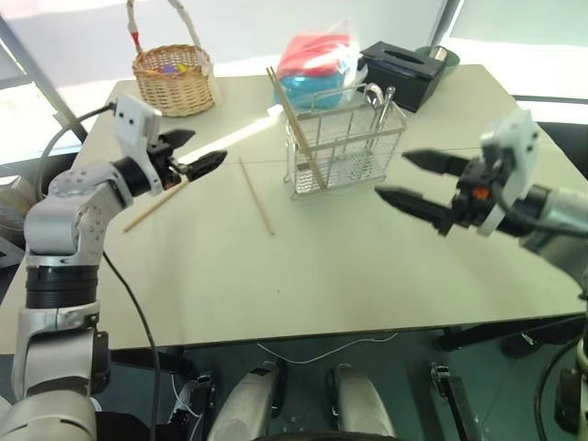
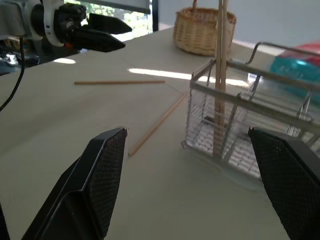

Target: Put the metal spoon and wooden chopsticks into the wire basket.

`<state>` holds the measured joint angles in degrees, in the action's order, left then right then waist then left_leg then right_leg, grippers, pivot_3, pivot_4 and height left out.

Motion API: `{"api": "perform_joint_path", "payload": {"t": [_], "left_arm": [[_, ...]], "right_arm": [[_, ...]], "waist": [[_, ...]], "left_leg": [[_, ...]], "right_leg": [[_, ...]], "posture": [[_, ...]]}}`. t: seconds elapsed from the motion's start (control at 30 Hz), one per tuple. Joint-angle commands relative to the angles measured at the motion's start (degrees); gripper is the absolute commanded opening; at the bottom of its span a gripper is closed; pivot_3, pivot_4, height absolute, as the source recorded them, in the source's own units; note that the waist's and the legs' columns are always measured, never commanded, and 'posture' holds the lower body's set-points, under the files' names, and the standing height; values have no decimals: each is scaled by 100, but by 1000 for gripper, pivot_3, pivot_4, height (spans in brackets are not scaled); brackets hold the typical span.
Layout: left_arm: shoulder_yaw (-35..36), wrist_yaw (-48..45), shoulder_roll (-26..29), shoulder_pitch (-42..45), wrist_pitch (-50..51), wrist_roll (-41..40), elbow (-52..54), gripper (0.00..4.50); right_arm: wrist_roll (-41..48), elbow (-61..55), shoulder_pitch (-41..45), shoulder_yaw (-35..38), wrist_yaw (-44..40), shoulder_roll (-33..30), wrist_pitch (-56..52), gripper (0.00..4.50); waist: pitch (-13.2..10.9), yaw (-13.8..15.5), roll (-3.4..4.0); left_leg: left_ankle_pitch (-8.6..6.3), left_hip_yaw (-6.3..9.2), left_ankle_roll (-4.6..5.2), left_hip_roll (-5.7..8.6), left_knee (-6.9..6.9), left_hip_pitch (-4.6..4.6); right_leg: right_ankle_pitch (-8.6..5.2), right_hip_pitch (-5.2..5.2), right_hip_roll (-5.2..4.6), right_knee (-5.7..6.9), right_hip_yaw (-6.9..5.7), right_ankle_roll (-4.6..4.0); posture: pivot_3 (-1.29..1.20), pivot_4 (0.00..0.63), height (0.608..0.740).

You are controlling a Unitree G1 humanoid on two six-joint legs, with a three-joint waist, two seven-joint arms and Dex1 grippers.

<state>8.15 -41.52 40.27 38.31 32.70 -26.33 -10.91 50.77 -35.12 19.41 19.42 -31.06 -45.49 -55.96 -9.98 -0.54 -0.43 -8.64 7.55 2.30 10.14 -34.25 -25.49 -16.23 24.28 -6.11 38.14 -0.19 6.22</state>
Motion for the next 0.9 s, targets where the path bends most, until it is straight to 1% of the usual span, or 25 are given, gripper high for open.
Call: {"api": "perform_joint_path", "payload": {"t": [0.03,0.13,0.2,0.37,0.47,0.67,0.9], "left_arm": [[123,-52,177,146,-392,320,-589,4429],[-151,-558,426,263,-928,740,-1493,4429],[-283,-860,572,519,-1293,1009,-2276,4429],[-442,-1317,687,1214,-2011,1497,-4053,4429],[-529,-1332,597,1548,-2272,1763,-4874,4429],[-788,-1409,415,1719,-2668,2308,-5666,4429],[-864,-1233,409,1867,-2726,2703,-6055,4429]], "right_arm": [[-248,-380,-326,-26,275,69,239,4018],[-534,-583,-992,-198,452,257,430,4018],[-620,-622,-1242,-210,549,370,516,4018],[-802,-490,-1427,-163,733,506,647,4018],[-833,-396,-1413,-82,787,519,689,4018],[-928,-292,-1440,79,825,438,706,4018],[-857,-366,-1658,328,857,423,626,4018]], "waist": [[0,5,0],[4,24,-8],[4,24,-8],[5,19,-10],[6,9,-12],[6,1,-14],[7,-5,-19]], "left_leg": [[0,-1,0,1,0,-2],[-2,-1,1,1,0,-1],[-2,-1,3,1,1,-1],[-7,-1,-6,1,-4,2],[-9,0,-6,1,-5,2],[-5,0,6,1,-4,0],[-5,0,7,1,-4,0]], "right_leg": [[0,2,-2,0,0,0],[0,0,-1,-4,-1,0],[1,3,0,-3,-1,1],[2,-1,0,-4,-2,-1],[3,-3,0,-6,-3,1],[5,-3,1,-4,-4,4],[6,-3,1,-2,-4,7]], "posture": [[0,150,721],[0,150,721],[0,150,721],[0,150,721],[0,150,721],[0,150,721],[0,150,721]]}}
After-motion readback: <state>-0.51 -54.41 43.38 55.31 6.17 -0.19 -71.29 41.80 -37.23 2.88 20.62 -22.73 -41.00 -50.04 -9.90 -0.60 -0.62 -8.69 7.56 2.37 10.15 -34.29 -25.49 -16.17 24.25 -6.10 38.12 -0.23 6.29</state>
